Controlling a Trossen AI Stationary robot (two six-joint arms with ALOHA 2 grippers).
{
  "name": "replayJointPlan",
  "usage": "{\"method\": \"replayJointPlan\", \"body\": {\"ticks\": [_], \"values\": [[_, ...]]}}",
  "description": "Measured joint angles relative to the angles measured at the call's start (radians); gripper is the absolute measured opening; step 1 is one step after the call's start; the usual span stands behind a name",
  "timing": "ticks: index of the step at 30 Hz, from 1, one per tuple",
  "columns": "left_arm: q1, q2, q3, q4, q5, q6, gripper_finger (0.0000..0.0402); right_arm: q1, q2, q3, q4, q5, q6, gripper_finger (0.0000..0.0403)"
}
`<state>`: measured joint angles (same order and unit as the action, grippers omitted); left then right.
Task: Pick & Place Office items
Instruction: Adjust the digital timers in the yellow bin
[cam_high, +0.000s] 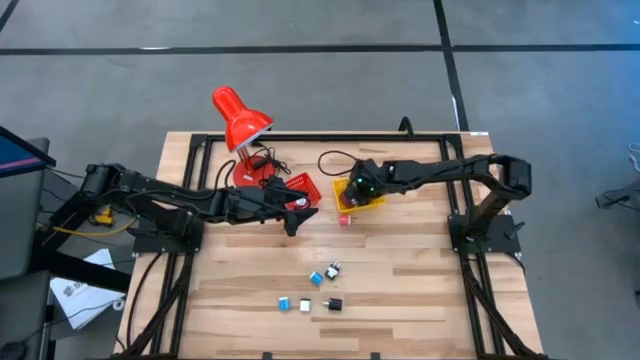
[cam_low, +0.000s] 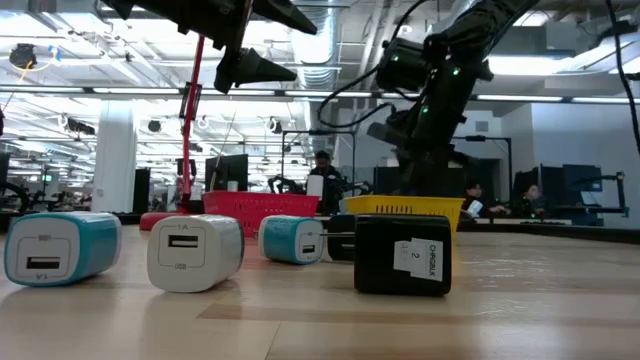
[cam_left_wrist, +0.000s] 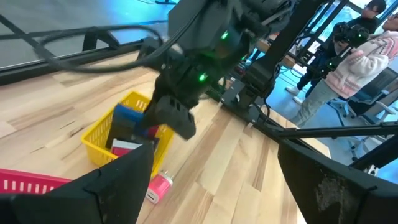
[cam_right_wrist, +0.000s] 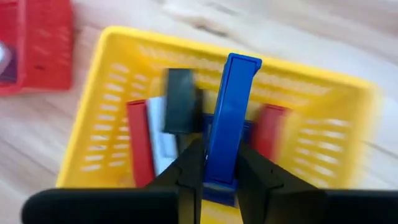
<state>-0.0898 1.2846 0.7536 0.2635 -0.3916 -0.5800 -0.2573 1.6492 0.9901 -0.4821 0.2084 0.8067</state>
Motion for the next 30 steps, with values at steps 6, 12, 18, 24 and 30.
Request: {"method": "replayJointPlan", "body": {"ticks": [6, 12, 18, 24, 30], "values": [[0.000, 0.000, 0.000, -0.002, 0.000, 0.003, 0.0340, 0.000, -0.082, 0.000, -0.137, 0.085, 0.026, 0.0056], [0.007, 0.000, 0.000, -0.002, 0.000, 0.027, 0.0340, 0.000, -0.075, 0.000, -0.179, 0.103, 0.040, 0.0056], [0.007, 0.000, 0.000, -0.002, 0.000, 0.028, 0.0340, 0.009, -0.009, 0.000, -0.182, 0.103, 0.035, 0.0056], [0.007, 0.000, 0.000, -0.001, 0.000, 0.029, 0.0340, 0.008, 0.020, 0.001, -0.177, 0.091, 0.033, 0.0076], [0.007, 0.000, 0.000, -0.001, 0.000, 0.029, 0.0340, 0.008, 0.018, 0.002, -0.174, 0.080, 0.023, 0.0112]]}}
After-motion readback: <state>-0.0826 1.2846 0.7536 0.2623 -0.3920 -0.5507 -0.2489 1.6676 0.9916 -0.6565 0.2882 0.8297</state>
